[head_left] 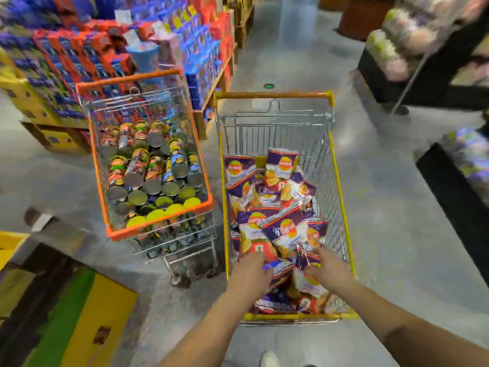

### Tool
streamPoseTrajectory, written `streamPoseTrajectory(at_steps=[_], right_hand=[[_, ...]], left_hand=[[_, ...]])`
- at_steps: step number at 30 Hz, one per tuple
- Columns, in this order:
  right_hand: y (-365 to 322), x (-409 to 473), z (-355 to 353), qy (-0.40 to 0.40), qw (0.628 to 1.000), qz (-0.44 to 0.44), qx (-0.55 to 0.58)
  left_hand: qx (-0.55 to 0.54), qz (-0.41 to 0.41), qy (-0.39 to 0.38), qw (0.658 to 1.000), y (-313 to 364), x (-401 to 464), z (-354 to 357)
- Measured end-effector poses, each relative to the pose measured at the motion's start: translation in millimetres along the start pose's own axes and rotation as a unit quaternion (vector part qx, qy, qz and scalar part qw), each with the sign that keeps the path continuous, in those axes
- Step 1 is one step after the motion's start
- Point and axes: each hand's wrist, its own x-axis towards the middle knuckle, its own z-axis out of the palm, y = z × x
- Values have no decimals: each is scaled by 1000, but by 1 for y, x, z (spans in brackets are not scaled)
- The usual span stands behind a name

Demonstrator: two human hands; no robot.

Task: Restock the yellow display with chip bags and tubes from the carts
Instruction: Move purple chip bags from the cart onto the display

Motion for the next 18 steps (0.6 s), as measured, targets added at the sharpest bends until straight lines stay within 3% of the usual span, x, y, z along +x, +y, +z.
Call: streamPoseTrajectory(at_steps=[3, 10, 14, 18], right_hand=[[24, 28, -11, -46, 995, -11, -90], [39, 72, -6, -148, 970, -19, -190], [46, 69, 5, -148, 957, -45, -245], [54, 64, 12, -155, 955, -48, -246]], left_hand=[[120, 30, -46, 991, 21, 34, 28], [226, -18, -133, 965, 9, 74, 74], [276, -57, -183, 942, 0, 80, 91], [309, -76, -169, 933, -1, 81, 107]])
